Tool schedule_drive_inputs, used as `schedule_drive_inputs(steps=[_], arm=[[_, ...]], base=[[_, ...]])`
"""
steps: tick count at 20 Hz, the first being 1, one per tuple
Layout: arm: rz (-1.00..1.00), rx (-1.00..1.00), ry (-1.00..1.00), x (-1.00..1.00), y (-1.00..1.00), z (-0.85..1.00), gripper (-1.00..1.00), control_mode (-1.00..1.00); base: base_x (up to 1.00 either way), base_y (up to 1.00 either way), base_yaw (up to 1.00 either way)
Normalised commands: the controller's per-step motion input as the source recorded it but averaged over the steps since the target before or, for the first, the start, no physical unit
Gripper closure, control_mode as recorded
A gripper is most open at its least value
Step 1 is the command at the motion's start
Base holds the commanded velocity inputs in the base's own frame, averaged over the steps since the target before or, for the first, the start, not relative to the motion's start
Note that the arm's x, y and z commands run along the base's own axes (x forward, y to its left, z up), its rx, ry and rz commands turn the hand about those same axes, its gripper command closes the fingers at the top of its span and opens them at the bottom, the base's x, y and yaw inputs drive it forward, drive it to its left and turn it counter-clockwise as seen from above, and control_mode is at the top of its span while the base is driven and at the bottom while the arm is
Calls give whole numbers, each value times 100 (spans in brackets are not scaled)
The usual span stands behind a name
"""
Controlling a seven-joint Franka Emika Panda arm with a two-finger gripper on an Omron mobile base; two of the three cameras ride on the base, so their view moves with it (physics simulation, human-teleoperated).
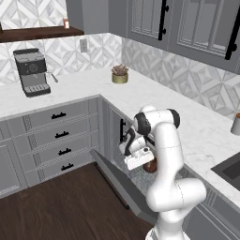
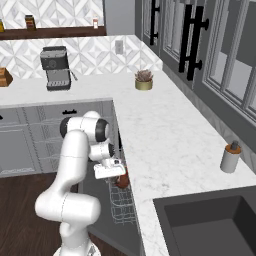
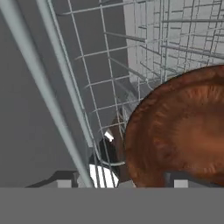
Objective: Pick up the cup and bowl from the counter, place them in the dishwasher, and close the dishwasher door.
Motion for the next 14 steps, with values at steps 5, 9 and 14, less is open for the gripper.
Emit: schedule_drive_inputs(steps=[5,9,14], arm=[[2,1,-5,-54,0,0,-100,-100],[2,0,-10,-47,0,17,-100,-100],[2,3,-23,-63,2,87,-100,-100]], base=[[0,0,0],[0,0,0],[0,0,0]])
